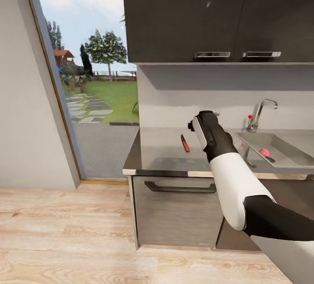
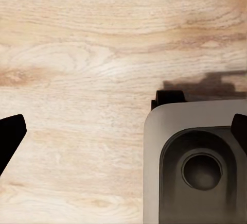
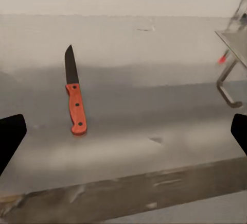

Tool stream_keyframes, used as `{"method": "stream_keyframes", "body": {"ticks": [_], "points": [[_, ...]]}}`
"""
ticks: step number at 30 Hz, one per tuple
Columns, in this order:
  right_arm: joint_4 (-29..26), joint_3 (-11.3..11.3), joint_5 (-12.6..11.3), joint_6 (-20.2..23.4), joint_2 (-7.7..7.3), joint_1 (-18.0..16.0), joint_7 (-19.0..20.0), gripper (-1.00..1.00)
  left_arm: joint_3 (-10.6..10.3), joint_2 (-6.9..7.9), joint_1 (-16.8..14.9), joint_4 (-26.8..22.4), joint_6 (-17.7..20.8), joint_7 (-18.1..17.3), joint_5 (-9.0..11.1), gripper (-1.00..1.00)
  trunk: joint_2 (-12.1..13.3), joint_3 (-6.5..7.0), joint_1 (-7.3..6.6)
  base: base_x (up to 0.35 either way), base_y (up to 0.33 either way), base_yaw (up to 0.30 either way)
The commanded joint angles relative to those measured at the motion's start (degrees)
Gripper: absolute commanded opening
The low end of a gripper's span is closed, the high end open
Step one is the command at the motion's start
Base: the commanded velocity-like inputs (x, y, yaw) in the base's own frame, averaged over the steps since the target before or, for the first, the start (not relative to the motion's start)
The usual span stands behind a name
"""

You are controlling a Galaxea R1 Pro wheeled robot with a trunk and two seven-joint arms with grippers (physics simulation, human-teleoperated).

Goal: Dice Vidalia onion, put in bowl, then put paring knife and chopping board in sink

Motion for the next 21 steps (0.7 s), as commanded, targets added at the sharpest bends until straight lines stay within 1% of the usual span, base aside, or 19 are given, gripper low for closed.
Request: {"method": "stream_keyframes", "body": {"ticks": [1,2,5,10,13,19,21], "points": [[0.44,-0.08,-0.02,-0.31,0.04,-0.04,-0.14,1.0,0.05,0.0,0.03,-0.09,-0.08,0.0,-0.03,1.0,-0.03,-0.05,0.0,0.019,0.0,0.0],[1.22,-0.09,-0.05,-1.36,0.04,-0.04,-0.02,1.0,0.07,0.0,0.03,-0.08,-0.08,-0.01,-0.03,1.0,-0.03,-0.05,0.0,0.012,0.0,0.0],[2.1,-0.11,-0.09,-2.72,0.04,-0.04,0.77,1.0,0.04,0.0,0.03,-0.08,-0.08,0.0,-0.03,1.0,-0.03,-0.05,0.0,0.008,0.0,0.0],[2.63,-0.12,0.05,-3.52,0.04,-0.04,4.1,1.0,0.05,0.0,0.03,-0.08,-0.08,0.02,-0.03,1.0,-0.03,-0.05,0.0,0.002,0.0,0.0],[2.74,-0.12,0.16,-3.65,0.04,-0.04,5.05,1.0,0.06,0.0,0.03,-0.08,-0.08,0.03,-0.03,1.0,-0.03,-0.05,0.0,0.0,0.0,0.0],[2.85,-0.12,0.23,-3.73,0.04,-0.04,5.68,1.0,0.05,0.0,0.03,-0.08,-0.08,0.08,-0.03,1.0,-0.03,-0.05,0.0,0.004,0.0,0.0],[3.07,-0.12,0.22,-3.76,0.04,-0.04,5.76,1.0,0.05,0.0,0.03,-0.08,-0.08,0.1,-0.03,1.0,-0.03,-0.05,0.0,0.104,-0.019,0.0]]}}
